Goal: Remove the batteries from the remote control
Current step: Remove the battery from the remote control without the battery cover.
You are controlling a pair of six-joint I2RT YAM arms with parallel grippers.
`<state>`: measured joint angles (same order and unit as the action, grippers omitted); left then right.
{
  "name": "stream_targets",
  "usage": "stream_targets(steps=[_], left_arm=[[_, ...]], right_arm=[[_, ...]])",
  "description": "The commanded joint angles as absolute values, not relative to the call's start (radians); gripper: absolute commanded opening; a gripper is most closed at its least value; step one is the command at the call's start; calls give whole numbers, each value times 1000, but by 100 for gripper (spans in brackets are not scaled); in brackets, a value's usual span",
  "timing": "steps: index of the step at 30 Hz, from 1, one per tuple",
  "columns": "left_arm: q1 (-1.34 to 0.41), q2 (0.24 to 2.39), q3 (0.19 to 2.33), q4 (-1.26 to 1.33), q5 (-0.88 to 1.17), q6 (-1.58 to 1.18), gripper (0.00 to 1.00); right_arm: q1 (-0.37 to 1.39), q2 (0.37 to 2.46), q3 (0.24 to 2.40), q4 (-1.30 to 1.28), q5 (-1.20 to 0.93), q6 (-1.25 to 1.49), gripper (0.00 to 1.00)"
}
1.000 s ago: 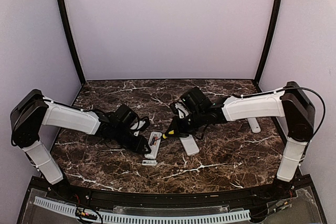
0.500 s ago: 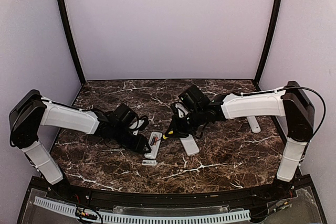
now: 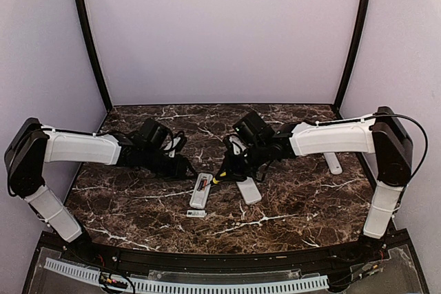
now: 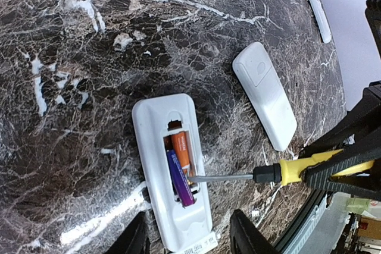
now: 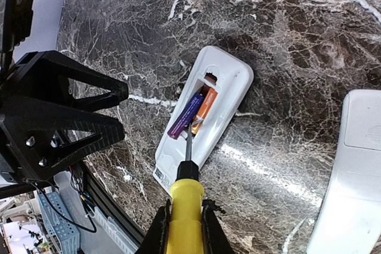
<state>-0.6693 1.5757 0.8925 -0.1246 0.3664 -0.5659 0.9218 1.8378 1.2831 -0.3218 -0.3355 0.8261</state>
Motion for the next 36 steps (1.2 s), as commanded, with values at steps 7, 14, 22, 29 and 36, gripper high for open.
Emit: stream_targets(steps=[7,14,22,29,36], left_arm=[[-649,1703,963,-56,386,-573,41],[-647,1776,996,-53,363,-556,38],[-647,1816,1003,-27,350,-559,34],[-647,1839,1000,-20,349,-554,30],[-647,1808,992,-31,306,-557,32]], right_arm=[[937,1859,1337,-352,-315,849,0],[942,1884,1361,-395,-290,859,0],[943,1908,1369,-406,-268,863,0],[946,1918,1356,-403,-202,894,0],[945,1937,1351,-371,-179,896,0]])
